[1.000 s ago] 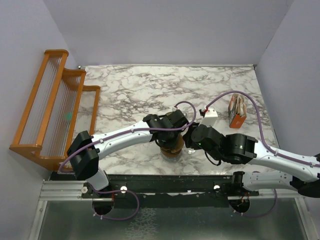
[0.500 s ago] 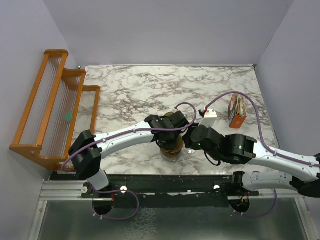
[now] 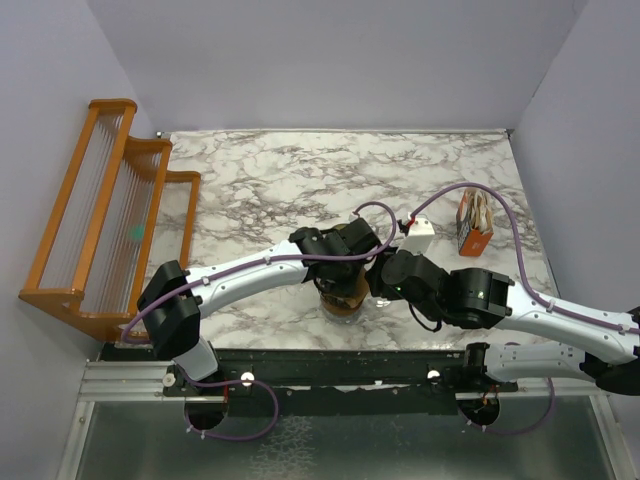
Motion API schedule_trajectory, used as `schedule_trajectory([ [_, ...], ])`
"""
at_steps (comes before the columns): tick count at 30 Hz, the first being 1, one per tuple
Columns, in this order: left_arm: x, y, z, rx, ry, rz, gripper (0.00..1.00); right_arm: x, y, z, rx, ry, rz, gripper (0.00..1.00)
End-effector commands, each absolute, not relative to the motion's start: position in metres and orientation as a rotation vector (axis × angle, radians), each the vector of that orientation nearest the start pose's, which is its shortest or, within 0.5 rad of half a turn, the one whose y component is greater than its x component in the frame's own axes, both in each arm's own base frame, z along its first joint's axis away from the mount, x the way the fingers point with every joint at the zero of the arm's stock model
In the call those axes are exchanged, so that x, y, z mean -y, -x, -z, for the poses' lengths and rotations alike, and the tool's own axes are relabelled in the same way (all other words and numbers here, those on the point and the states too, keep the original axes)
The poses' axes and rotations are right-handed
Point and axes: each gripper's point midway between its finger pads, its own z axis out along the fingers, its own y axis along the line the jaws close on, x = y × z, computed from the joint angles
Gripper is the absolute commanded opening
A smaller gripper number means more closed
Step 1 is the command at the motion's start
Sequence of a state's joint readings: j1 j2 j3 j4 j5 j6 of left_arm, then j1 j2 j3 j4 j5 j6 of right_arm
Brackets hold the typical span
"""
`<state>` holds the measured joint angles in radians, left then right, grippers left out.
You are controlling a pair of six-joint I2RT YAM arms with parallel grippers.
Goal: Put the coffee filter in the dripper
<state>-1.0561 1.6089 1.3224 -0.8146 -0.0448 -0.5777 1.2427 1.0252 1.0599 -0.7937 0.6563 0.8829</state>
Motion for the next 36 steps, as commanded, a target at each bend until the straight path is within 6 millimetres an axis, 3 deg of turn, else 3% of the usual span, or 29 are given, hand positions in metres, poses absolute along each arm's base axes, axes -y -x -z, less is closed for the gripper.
schedule_trajectory([
  [1,0.326,-0.163,-0.137,-2.67,-0.676,0.442,0.0,-0.235,-0.165,-0.229,-2.175,0.056,-0.47,0.48],
  [8,0.32,-0.165,-0.138,-2.667,-0.678,0.397,0.01,-0.236,-0.164,-0.225,-2.182,0.061,-0.471,0.48],
  [23,0.313,-0.162,-0.129,-2.688,-0.681,0.373,0.0,-0.259,-0.164,-0.205,-2.211,0.086,-0.51,0.21],
  [36,0.314,-0.161,-0.129,-2.678,-0.666,0.402,0.0,-0.257,-0.161,-0.177,-2.259,0.076,-0.468,0.05],
])
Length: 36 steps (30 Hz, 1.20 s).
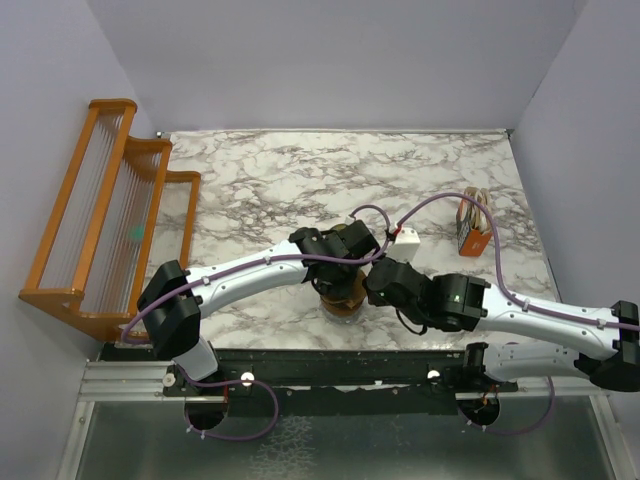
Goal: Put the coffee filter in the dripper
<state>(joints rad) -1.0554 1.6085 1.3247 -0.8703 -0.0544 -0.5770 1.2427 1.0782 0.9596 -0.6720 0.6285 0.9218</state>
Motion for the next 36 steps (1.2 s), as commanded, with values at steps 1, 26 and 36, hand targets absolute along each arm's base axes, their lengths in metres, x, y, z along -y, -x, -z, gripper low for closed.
schedule_trajectory([
  [1,0.315,-0.161,-0.13,-2.676,-0.663,0.412,0.0,-0.257,-0.16,-0.176,-2.263,0.078,-0.464,0.04],
  [26,0.324,-0.175,-0.174,-2.525,-0.514,0.541,0.05,-0.26,-0.159,-0.17,-2.276,0.095,-0.463,0.01],
  [36,0.309,-0.186,-0.203,-2.42,-0.432,0.529,0.07,-0.264,-0.162,-0.185,-2.25,0.089,-0.494,0.01],
])
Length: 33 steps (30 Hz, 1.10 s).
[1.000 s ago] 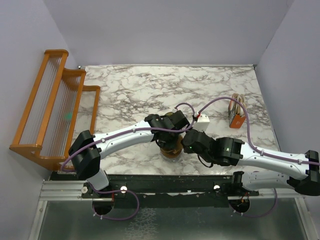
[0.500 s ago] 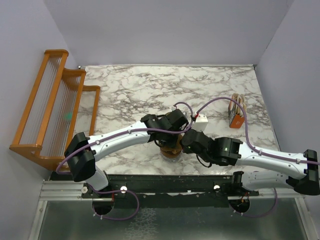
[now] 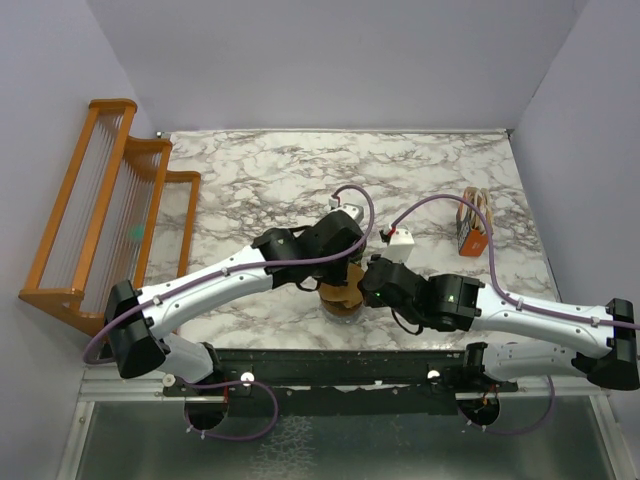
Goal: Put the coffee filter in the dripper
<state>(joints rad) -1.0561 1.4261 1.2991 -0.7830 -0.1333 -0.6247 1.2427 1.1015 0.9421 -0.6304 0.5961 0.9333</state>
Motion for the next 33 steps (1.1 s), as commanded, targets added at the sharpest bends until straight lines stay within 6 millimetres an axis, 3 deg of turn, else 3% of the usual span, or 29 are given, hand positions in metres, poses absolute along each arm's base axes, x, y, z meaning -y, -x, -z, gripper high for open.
schedule_trajectory([
  [1,0.307,-0.187,-0.205,-2.412,-0.426,0.525,0.08,-0.265,-0.162,-0.186,-2.249,0.089,-0.495,0.02],
  [20,0.28,-0.199,-0.219,-2.33,-0.336,0.456,0.1,-0.268,-0.168,-0.23,-2.149,0.057,-0.597,0.23],
  [28,0.262,-0.208,-0.242,-2.238,-0.286,0.423,0.11,-0.237,-0.166,-0.237,-2.139,-0.006,-0.548,0.26],
  [33,0.247,-0.212,-0.259,-2.168,-0.263,0.398,0.12,-0.211,-0.158,-0.223,-2.193,-0.04,-0.471,0.26],
])
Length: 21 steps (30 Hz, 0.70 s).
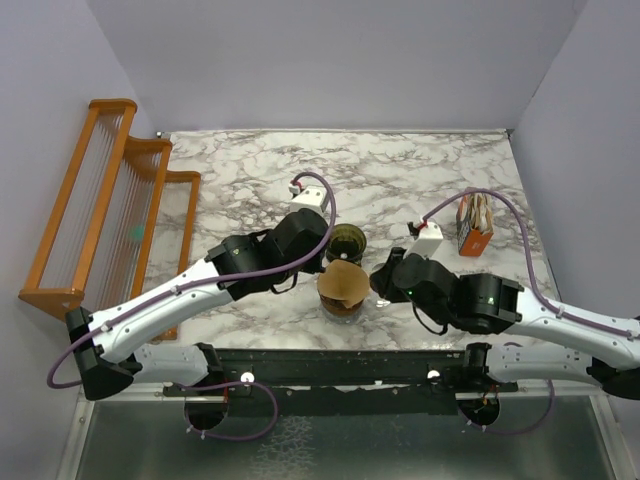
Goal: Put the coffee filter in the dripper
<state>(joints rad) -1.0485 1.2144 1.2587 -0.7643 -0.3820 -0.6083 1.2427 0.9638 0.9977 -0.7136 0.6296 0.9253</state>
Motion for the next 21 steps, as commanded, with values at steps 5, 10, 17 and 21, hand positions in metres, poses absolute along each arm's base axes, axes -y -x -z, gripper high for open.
schedule_trajectory([
  [5,0.231,-0.213,-0.27,-2.108,-0.228,0.389,0.21,-0.194,-0.145,-0.202,-2.262,-0.065,-0.46,0.22],
  [10,0.22,-0.212,-0.274,-2.073,-0.228,0.381,0.37,-0.191,-0.132,-0.174,-2.326,-0.08,-0.503,0.06],
  [17,0.21,-0.211,-0.272,-2.052,-0.241,0.352,0.62,-0.212,-0.123,-0.139,-2.387,-0.106,-0.594,0.0],
  [21,0.206,-0.209,-0.27,-2.045,-0.244,0.351,0.75,-0.226,-0.123,-0.12,-2.396,-0.119,-0.638,0.0],
])
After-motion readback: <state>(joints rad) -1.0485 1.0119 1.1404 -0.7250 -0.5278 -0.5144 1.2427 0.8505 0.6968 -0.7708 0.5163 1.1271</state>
